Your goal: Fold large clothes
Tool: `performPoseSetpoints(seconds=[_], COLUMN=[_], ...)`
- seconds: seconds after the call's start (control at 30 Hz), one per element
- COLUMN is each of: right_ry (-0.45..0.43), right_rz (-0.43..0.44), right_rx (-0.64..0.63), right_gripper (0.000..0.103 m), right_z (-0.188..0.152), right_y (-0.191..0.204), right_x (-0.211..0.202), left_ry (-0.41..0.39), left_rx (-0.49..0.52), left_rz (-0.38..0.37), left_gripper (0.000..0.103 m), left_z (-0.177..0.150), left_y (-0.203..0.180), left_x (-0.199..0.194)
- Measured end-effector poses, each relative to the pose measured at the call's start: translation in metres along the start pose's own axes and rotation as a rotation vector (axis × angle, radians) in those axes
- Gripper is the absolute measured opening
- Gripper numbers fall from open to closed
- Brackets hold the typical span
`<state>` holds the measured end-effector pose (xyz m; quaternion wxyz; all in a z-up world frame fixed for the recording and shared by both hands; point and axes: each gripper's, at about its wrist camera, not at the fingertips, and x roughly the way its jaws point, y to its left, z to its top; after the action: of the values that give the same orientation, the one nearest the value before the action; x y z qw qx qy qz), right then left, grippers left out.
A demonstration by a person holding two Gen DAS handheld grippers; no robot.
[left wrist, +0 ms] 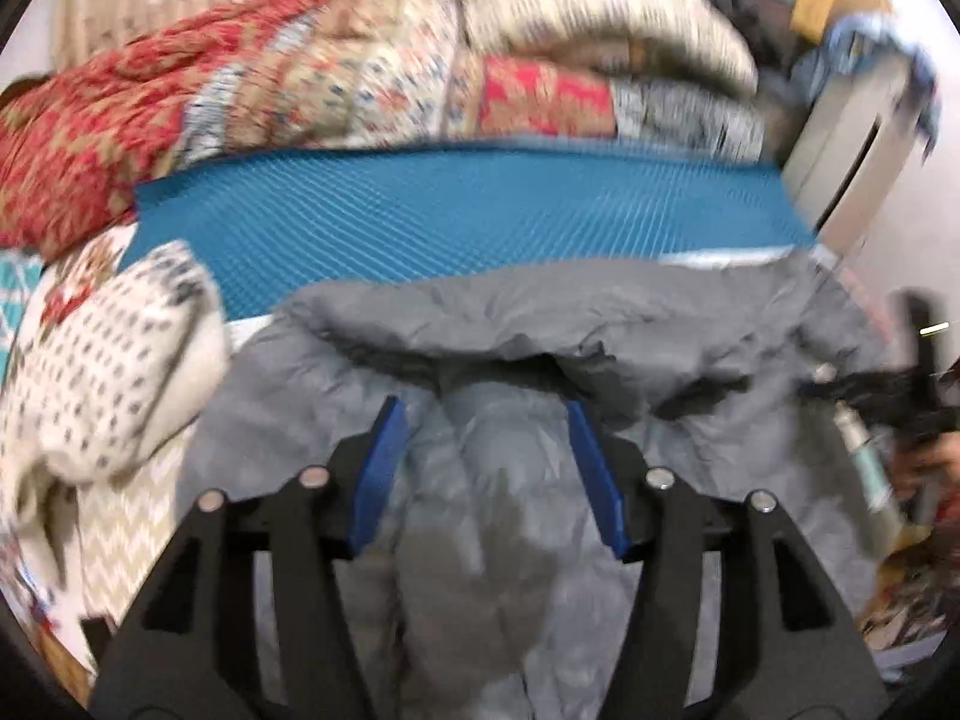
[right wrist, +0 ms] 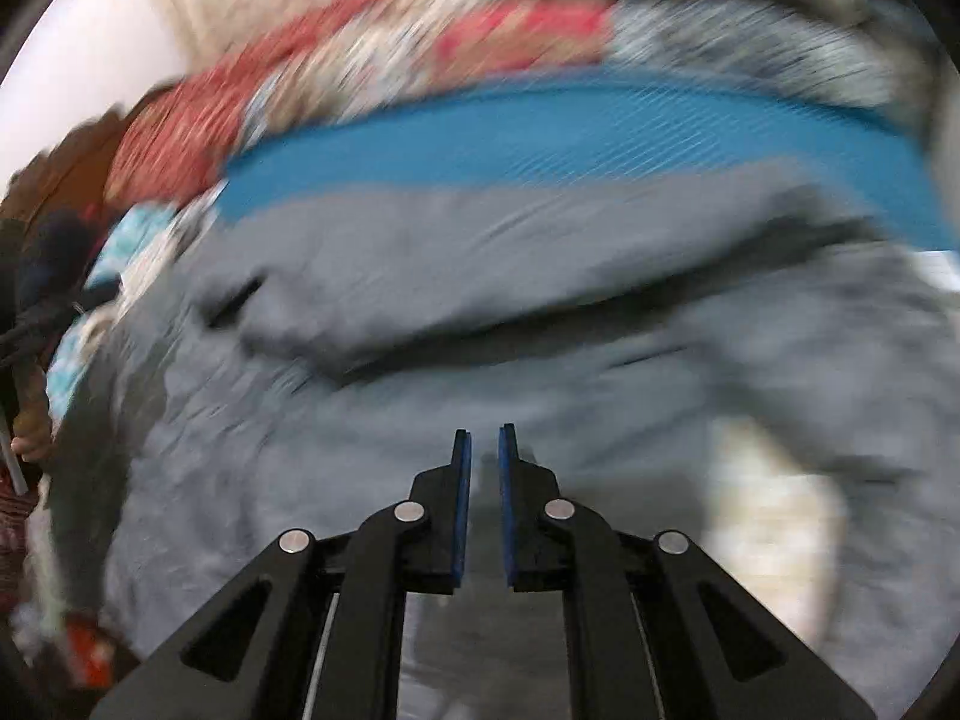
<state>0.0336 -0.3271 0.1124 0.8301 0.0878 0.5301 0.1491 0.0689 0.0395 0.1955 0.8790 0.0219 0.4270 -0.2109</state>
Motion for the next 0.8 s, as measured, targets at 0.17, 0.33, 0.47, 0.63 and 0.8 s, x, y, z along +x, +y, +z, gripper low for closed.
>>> performPoseSetpoints(seconds=[0.17, 0.33, 0.47, 0.63, 0.8], right_ry=[0.000, -0.360, -0.306, -0.251, -0.201], right_rz=[0.029, -0.150, -0.169, -0.011, 0.097], right_rx=[-0.099, 0.072, 0.176, 0.078, 0.016], right_gripper=[0.105, 0.103, 0.102, 0.100, 0.086], right_z=[0.061, 0.155, 0.145, 0.054, -0.027], right_y=[0.046, 0.032, 0.031, 0.062, 0.120], right_x=[0.060, 0.055, 0.070, 0.043, 0.020], left_ry=[-0.037, 0.065, 0.119, 0.129, 0.127], left_rx=[-0.075, -0.098, -0.217, -0.440, -0.449], left_rz=[-0.016, 0.299, 0.371, 0.233, 0.230], left_gripper=[0.057, 0.057, 0.057, 0.065, 0.065], left_z=[-0.060, -0.116, -0.135, -0.145, -0.152], left_y=[0.036, 0.063, 0.102, 0.143, 0.144], left_x=[-0.047, -0.039, -0.038, -0.044, -0.047])
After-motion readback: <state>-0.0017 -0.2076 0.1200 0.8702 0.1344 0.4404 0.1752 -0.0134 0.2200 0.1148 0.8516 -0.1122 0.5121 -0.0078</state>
